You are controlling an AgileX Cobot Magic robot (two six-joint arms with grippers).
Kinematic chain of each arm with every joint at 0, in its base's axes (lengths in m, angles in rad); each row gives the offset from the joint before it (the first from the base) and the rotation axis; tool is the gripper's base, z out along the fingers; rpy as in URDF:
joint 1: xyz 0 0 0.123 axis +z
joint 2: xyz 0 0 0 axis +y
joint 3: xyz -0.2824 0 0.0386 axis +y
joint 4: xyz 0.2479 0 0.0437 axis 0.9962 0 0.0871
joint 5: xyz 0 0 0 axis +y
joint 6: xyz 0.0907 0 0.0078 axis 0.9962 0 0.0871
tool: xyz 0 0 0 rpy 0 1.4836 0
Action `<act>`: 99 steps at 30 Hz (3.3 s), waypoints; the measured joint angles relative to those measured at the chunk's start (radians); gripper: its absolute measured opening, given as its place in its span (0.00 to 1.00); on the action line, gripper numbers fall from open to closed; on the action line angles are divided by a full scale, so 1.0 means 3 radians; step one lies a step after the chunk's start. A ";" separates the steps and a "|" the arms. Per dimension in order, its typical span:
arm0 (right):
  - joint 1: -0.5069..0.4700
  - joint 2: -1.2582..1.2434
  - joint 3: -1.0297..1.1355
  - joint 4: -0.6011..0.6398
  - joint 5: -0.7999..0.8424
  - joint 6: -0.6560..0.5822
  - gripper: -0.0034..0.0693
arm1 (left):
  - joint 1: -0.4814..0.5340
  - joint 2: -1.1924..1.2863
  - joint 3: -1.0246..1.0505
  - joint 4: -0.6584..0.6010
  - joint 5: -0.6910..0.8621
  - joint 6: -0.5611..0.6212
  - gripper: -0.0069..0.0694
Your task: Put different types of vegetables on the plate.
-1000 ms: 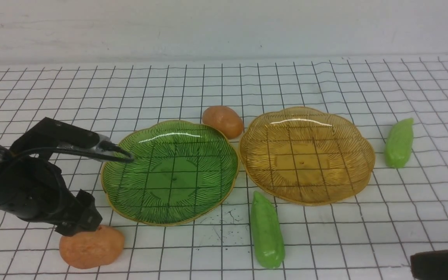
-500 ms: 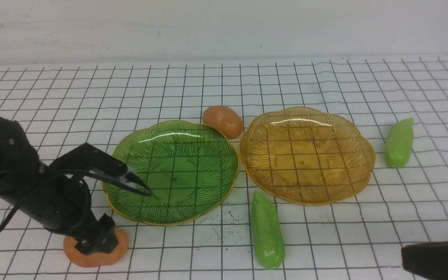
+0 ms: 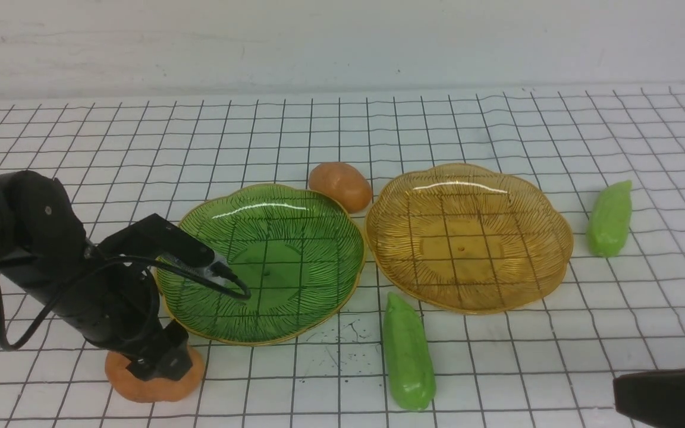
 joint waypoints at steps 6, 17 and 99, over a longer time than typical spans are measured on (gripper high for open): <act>0.0000 0.0000 0.0000 0.0000 0.0000 0.0000 0.03 | -0.0017 -0.0124 -0.0117 0.0226 0.0582 -0.0061 0.86; 0.0000 0.0000 0.0003 0.0003 0.0000 0.0000 0.03 | -0.0017 -0.0380 -0.0824 -0.0453 0.0274 -0.0135 0.86; 0.0430 0.3390 -0.2433 -0.1560 -0.0649 0.1125 0.52 | -0.0018 -0.1474 -0.0950 -0.0878 0.1224 -0.0875 0.08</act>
